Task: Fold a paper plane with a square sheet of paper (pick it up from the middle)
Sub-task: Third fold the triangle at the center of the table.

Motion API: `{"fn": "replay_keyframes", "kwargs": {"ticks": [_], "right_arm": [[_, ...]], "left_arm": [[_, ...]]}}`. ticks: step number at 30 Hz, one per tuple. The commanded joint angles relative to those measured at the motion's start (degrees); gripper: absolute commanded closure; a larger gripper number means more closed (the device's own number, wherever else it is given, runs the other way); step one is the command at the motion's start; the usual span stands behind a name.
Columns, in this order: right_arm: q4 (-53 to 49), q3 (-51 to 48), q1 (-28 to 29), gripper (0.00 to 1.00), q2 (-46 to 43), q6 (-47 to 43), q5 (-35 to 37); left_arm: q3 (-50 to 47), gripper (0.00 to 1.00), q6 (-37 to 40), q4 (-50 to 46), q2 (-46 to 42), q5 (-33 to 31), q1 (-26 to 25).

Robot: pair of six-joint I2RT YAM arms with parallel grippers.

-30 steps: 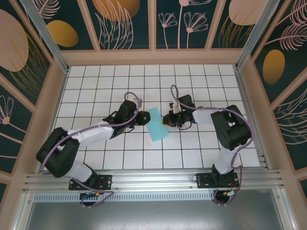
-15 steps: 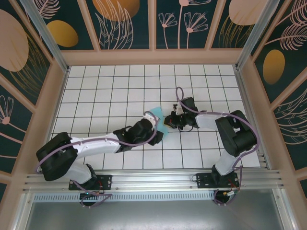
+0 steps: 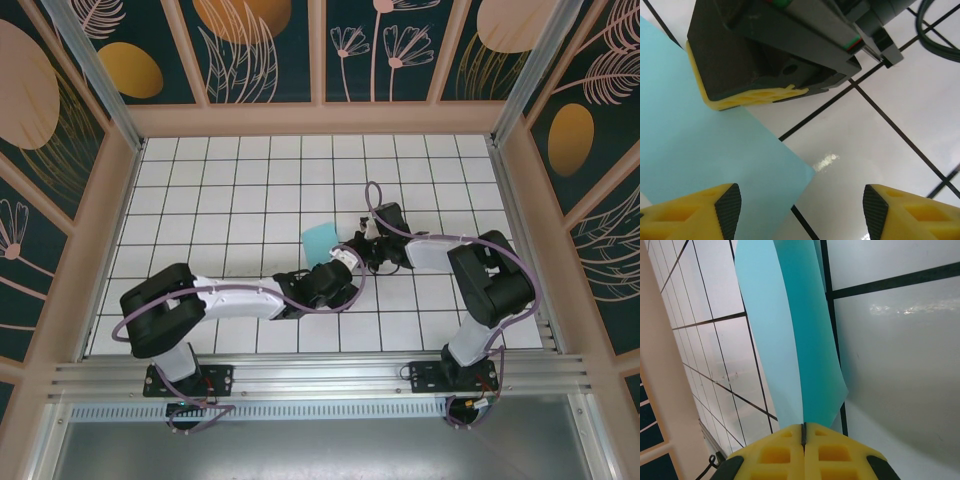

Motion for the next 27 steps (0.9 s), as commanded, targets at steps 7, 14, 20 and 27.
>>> {"fn": "replay_keyframes", "kwargs": {"ticks": [7,14,20,27], "right_arm": [[0.94,-0.2,0.56,1.0,0.46,-0.39,0.9],[-0.59,0.62,0.58,1.0,0.45,-1.88,0.97],[-2.27,1.6,0.48,0.95,-0.18,-3.78,1.29],[-7.27,3.99,-0.49,0.72,-1.84,-7.44,4.14]], "left_arm": [[1.54,0.61,0.49,-1.36,1.43,-4.66,-0.31],[-0.17,0.94,-0.1,-1.32,-1.42,-7.55,-0.32],[-1.2,1.0,0.19,-0.53,-2.98,-8.0,-0.17],[-3.73,1.0,0.15,1.06,-5.04,-6.6,-0.1]]}}
